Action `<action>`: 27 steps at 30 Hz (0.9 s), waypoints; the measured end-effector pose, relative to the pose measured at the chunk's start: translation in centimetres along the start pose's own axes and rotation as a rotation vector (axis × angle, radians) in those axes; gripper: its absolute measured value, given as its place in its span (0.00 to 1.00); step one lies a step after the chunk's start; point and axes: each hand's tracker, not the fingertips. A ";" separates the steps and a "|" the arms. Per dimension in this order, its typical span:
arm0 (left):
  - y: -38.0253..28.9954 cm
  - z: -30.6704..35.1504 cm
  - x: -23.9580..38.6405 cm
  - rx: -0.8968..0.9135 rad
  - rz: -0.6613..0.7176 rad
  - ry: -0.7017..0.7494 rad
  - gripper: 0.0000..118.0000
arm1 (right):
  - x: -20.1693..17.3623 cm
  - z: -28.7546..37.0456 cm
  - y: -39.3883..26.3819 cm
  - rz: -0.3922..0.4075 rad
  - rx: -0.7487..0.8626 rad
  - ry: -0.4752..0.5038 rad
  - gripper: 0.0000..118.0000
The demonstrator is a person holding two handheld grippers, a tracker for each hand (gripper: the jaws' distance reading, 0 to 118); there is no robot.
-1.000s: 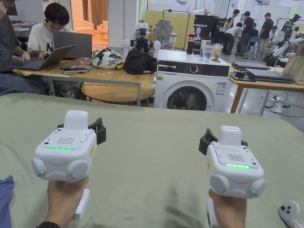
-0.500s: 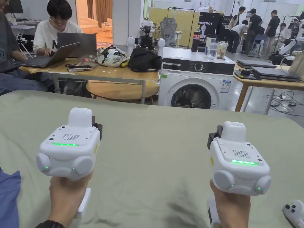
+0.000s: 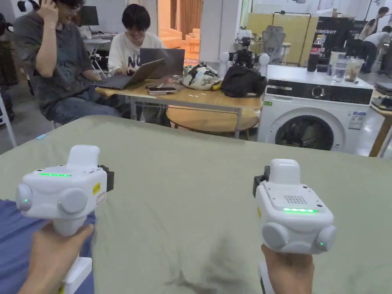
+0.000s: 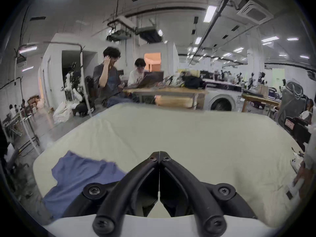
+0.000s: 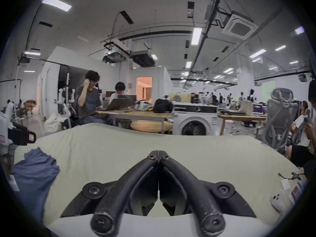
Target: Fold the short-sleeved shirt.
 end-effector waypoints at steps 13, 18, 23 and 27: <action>-4.4 -1.5 -13.8 -0.418 0.124 0.074 0.54 | -8.5 -1.6 -2.8 0.042 -0.084 0.177 0.00; -5.5 -2.5 -14.9 -0.486 0.193 0.080 0.58 | -8.3 -1.7 -3.6 0.063 -0.110 0.185 0.00; -10.1 -7.4 -15.7 -0.722 0.196 0.049 0.59 | -7.1 -1.7 -4.3 0.057 -0.146 0.175 0.00; -12.3 -7.6 -13.8 -0.664 0.093 0.084 0.57 | -6.3 -1.6 -4.7 0.058 -0.168 0.161 0.00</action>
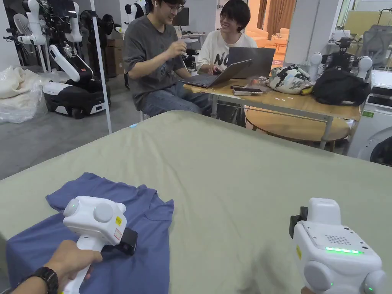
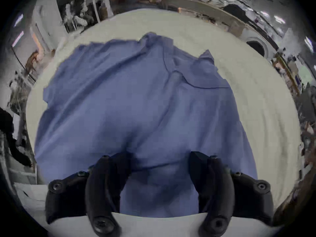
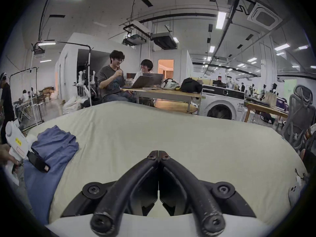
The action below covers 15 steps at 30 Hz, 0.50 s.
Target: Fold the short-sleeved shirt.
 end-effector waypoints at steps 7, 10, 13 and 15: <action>-1.6 1.0 2.4 0.064 -0.103 0.029 0.02 | 0.5 0.7 -0.4 0.010 -0.006 -0.007 0.00; -2.0 1.1 1.5 0.087 -0.077 0.008 0.00 | 0.7 1.0 -0.5 0.005 -0.006 -0.009 0.00; -1.7 2.3 0.4 0.138 -0.023 -0.051 0.00 | 1.2 1.4 -0.4 0.000 -0.004 -0.010 0.00; -1.6 4.1 0.3 0.225 -0.026 -0.059 0.00 | 1.4 1.7 -0.3 0.003 0.003 -0.014 0.00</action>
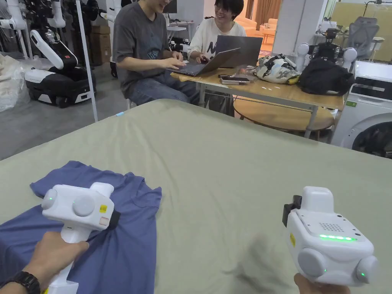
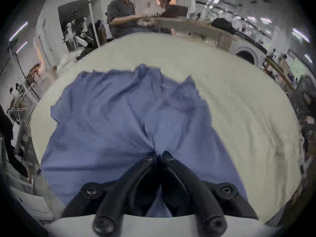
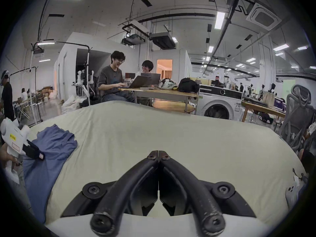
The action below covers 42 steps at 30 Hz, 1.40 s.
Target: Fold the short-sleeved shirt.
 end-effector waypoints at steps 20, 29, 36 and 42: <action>13.6 14.8 21.8 0.422 -0.245 -0.432 0.00 | 8.7 5.9 2.9 -0.090 0.097 -0.144 0.00; 12.9 16.0 41.6 0.426 -0.411 -0.750 0.00 | 17.2 12.6 2.6 -0.138 0.129 -0.360 0.00; 5.6 11.5 52.6 0.212 -0.526 -0.879 0.00 | 23.0 16.3 0.5 -0.164 0.086 -0.511 0.00; -1.7 6.3 54.6 0.003 -0.506 -0.917 0.04 | 25.3 17.1 -1.7 -0.194 0.027 -0.557 0.00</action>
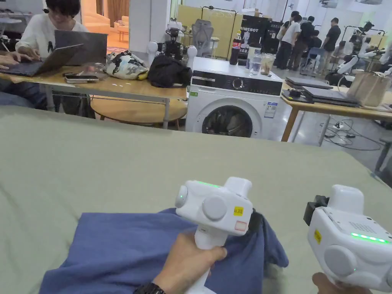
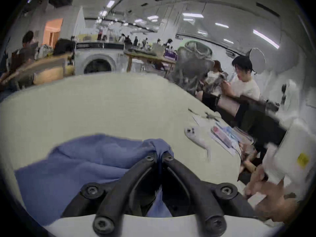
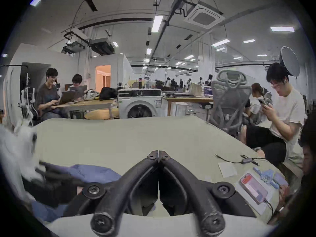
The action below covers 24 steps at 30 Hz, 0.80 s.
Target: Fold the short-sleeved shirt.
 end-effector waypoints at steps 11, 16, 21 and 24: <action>-2.6 7.2 -3.4 0.155 0.095 0.071 0.52 | -2.0 -0.8 -0.5 0.009 -0.043 0.062 0.00; -3.9 12.4 -7.1 0.280 0.114 0.266 0.35 | -4.2 -1.2 -0.3 0.035 -0.038 0.118 0.00; -5.0 15.6 -10.6 0.266 0.130 0.382 0.00 | -5.6 -1.8 -0.2 0.032 -0.047 0.152 0.00; -5.0 17.8 -13.1 0.243 0.153 0.422 0.00 | -6.0 -2.2 -0.1 0.037 -0.050 0.163 0.00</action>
